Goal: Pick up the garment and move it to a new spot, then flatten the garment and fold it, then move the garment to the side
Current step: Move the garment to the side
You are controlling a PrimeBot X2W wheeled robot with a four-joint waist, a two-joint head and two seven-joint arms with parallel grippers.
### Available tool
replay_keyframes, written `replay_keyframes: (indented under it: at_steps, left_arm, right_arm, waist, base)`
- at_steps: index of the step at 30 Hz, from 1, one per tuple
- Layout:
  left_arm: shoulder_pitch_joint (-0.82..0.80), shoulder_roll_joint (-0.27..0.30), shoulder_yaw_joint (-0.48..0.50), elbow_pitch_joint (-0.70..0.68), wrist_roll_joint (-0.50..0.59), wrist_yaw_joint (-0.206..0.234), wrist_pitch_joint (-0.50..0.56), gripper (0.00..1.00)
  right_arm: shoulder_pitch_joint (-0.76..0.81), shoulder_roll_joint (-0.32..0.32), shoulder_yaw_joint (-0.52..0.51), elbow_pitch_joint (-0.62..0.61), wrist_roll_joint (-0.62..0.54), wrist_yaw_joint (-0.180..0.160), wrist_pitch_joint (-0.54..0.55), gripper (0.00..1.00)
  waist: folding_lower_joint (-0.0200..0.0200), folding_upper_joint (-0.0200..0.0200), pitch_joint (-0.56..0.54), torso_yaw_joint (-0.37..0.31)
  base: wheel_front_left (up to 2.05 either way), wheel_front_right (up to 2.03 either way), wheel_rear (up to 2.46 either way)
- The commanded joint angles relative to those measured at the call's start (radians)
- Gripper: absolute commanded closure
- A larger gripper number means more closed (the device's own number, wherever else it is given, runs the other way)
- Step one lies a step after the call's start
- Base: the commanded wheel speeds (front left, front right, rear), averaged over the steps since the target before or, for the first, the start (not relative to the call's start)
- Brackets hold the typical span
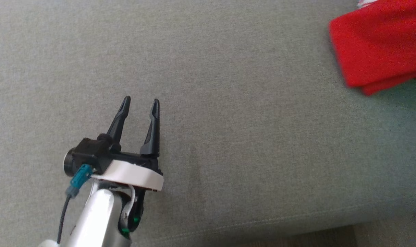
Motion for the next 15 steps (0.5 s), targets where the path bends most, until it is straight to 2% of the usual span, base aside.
replay_keyframes:
  at_steps: [1, 7, 10, 11, 12, 13, 14, 15]
  left_arm:
    - [-0.013, 0.001, 0.025, -0.039, -0.003, 0.004, -0.012, 0.0]
    - [-0.016, -0.002, 0.016, -0.043, 0.001, 0.002, -0.012, 0.0]
    - [-0.02, -0.002, 0.015, -0.043, 0.005, 0.001, -0.012, 0.0]
    - [-0.021, -0.003, 0.016, -0.042, 0.006, 0.001, -0.012, 0.0]
    - [-0.022, -0.003, 0.016, -0.041, 0.007, 0.001, -0.012, 0.0]
    - [-0.023, -0.003, 0.016, -0.04, 0.008, 0.001, -0.012, 0.0]
    - [-0.024, -0.003, 0.016, -0.039, 0.009, 0.0, -0.012, 0.0]
    - [-0.025, -0.003, 0.016, -0.038, 0.009, 0.0, -0.012, 0.0]
  right_arm:
    - [-0.045, -0.037, -0.004, -0.043, -0.015, 0.007, 0.005, 1.0]
    - [-0.026, -0.101, -0.036, -0.045, -0.118, 0.007, 0.029, 1.0]
    - [-0.017, -0.106, -0.034, -0.038, -0.176, 0.007, 0.016, 1.0]
    - [-0.015, -0.104, -0.038, -0.034, -0.196, 0.007, 0.01, 0.79]
    - [-0.013, -0.099, -0.046, -0.028, -0.216, 0.007, 0.006, 0.53]
    - [-0.009, -0.094, -0.051, -0.023, -0.237, 0.007, 0.005, 0.04]
    - [-0.007, -0.088, -0.058, -0.018, -0.253, 0.007, 0.002, 0.0]
    - [-0.006, -0.085, -0.065, -0.011, -0.267, 0.007, -0.003, 0.0]
  waist:
    - [0.0, 0.0, 0.005, 0.005]
    - [0.0, 0.0, 0.024, 0.02]
    - [0.0, 0.0, 0.032, 0.023]
    - [0.0, 0.0, 0.035, 0.023]
    - [0.0, 0.0, 0.038, 0.024]
    - [0.0, 0.0, 0.039, 0.025]
    - [0.0, 0.0, 0.04, 0.026]
    - [0.0, 0.0, 0.041, 0.027]
  base:
    - [0.0, 0.0, 0.0]
    - [0.0, 0.0, 0.0]
    - [0.0, 0.0, 0.0]
    - [0.0, 0.0, 0.0]
    - [0.0, 0.0, 0.0]
    - [0.0, 0.0, 0.0]
    - [0.0, 0.0, 0.0]
    - [0.0, 0.0, 0.0]
